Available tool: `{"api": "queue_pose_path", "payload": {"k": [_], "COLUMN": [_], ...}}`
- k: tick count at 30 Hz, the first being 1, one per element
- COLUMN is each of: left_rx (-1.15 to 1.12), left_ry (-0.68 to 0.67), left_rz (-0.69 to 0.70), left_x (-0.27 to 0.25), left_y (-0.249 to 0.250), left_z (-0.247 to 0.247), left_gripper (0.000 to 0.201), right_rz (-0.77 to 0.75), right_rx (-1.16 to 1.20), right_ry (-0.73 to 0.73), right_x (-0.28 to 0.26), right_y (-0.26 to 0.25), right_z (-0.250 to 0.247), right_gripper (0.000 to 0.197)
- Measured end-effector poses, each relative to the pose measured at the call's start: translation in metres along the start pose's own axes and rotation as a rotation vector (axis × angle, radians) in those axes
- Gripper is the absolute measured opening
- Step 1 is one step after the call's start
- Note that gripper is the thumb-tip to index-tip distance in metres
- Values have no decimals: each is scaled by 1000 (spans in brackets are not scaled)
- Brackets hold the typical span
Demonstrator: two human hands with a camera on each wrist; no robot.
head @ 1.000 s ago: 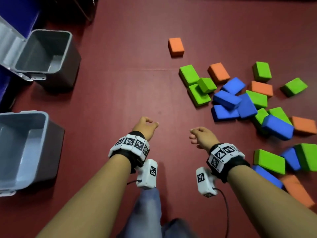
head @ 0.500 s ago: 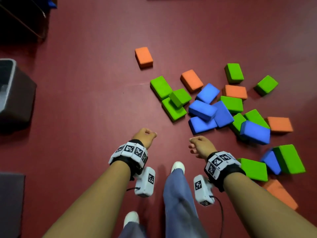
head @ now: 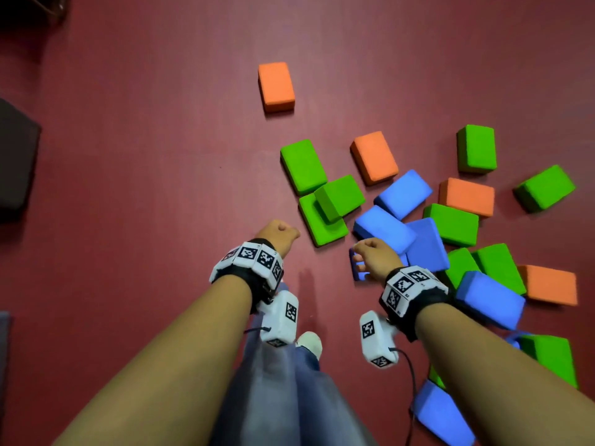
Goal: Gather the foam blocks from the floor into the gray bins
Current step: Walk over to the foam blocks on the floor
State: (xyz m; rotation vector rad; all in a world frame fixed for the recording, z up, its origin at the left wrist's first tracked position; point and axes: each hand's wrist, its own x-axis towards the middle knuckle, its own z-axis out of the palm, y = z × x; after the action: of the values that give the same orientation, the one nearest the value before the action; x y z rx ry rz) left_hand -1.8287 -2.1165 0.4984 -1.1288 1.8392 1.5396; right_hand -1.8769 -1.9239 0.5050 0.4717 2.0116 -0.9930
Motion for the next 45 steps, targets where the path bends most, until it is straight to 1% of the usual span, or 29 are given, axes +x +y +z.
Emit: {"api": "queue_pose_path", "payload": {"k": [1, 3, 4, 5, 7, 9, 13, 15, 17, 19, 21, 23, 25, 26, 30, 32, 34, 35, 36, 40, 42, 45], "left_rx": [-11, -22, -14, 2, 37, 54, 127, 204, 224, 175, 126, 89, 81, 88, 86, 69, -18, -79, -131, -268, -274, -292], "left_ry": [2, 31, 55, 72, 54, 26, 15, 2, -1, 20, 64, 88, 86, 81, 103, 82, 16, 7, 20, 146, 148, 163], "left_rz": [-6, -31, -54, -75, -115, -135, -213, -245, -243, -247, -283, -328, -379, -401, -457, -453, -439, -433, -434, -439, -399, -357], "left_x": [17, 59, 82, 106, 149, 187, 270, 308, 348, 384, 416, 440, 457, 463, 489, 504, 518, 523, 527, 534, 529, 520], "left_y": [4, 8, 8, 6, -3, -13, -49, -62, -68, -74, -85, -98, -116, -125, -147, -153, -158, -159, -161, -158, -149, -130], "left_z": [1, 6, 10, 15, 30, 45, 87, 109, 131, 152, 169, 182, 194, 199, 221, 227, 236, 240, 245, 258, 265, 267], "left_gripper": [29, 31, 31, 32, 32, 31, 16, 22, 35, 40, 45, 58, 70, 73, 68, 70, 77, 79, 76, 55, 57, 71], "right_rz": [1, -16, -22, -27, -31, -49, -54, -74, -98, -110, -123, -131, -146, -153, -195, -223, -276, -301, -319, -350, -368, -377], "right_rx": [-31, -113, -145, -179, -249, -266, -308, -323, -366, -426, -496, -585, -676, -714, -814, -843, -869, -873, -869, -828, -778, -697], "right_ry": [-8, 26, 57, 81, 117, 150, 185, 196, 198, 216, 220, 212, 196, 189, 216, 240, 265, 271, 275, 307, 324, 330], "right_x": [19, 61, 83, 106, 145, 184, 275, 317, 361, 399, 431, 458, 477, 484, 509, 518, 525, 528, 530, 539, 542, 539], "right_y": [-5, -12, -13, -13, -13, -10, 7, 17, 25, 34, 43, 53, 64, 67, 84, 94, 102, 106, 108, 110, 105, 93], "right_z": [0, 1, 2, 4, 6, 8, 23, 33, 43, 49, 56, 62, 70, 73, 83, 87, 89, 89, 89, 79, 69, 50], "right_gripper": [14, 11, 17, 29, 47, 58, 61, 64, 69, 76, 85, 96, 105, 109, 120, 123, 124, 123, 121, 111, 109, 112]}}
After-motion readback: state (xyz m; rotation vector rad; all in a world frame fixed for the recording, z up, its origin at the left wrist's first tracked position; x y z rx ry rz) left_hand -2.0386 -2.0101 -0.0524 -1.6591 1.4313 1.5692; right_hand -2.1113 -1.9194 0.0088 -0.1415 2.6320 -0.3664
